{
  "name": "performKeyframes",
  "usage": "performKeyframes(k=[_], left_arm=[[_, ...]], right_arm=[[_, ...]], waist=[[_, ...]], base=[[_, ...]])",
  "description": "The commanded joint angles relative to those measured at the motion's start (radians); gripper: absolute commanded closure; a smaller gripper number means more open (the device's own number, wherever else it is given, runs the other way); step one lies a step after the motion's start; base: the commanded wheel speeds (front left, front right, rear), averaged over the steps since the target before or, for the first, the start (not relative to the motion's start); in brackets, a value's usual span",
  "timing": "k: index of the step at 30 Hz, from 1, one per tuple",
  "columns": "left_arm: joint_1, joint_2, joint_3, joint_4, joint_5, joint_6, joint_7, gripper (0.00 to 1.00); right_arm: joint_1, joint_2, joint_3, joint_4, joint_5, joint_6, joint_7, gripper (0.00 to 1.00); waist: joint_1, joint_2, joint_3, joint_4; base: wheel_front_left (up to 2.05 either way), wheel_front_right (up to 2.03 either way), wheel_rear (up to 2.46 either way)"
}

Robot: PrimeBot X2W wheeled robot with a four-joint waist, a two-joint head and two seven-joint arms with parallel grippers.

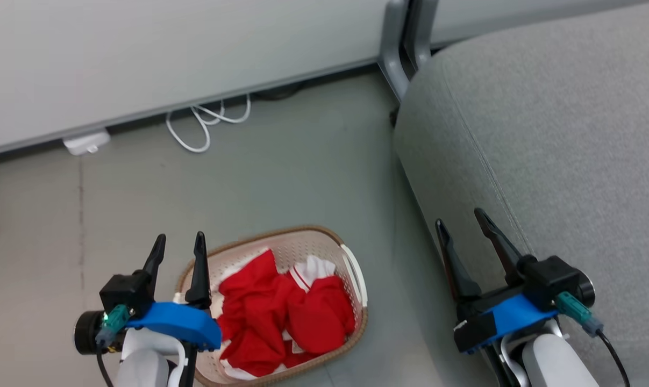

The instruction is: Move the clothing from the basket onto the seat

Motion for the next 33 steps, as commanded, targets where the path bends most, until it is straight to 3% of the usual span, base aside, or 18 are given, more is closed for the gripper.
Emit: performKeyframes(k=[1,11,22,33], left_arm=[[-0.045,0.016,-0.009,0.035,0.013,-0.005,-0.003,0.0],[-0.267,0.085,-0.053,0.304,0.044,-0.013,0.019,0.0],[-0.406,0.126,-0.08,0.49,0.049,-0.016,0.038,0.0],[-0.516,0.189,-0.098,0.597,0.074,0.033,0.041,0.0]], right_arm=[[-0.025,-0.002,0.009,-0.01,0.014,0.0,-0.006,0.0],[-0.112,-0.001,0.065,-0.059,0.068,0.0,-0.013,0.0],[-0.155,-0.001,0.09,-0.116,0.12,0.0,-0.012,0.0],[-0.184,-0.001,0.129,-0.157,0.17,0.0,-0.013,0.0]], waist=[[0.0,0.0,0.087,-0.062],[0.0,0.0,0.32,-0.165],[0.0,0.0,0.479,-0.219],[0.0,0.0,0.596,-0.256]], base=[[0.0,0.0,0.0],[0.0,0.0,0.0],[0.0,0.0,0.0],[0.0,0.0,0.0]])
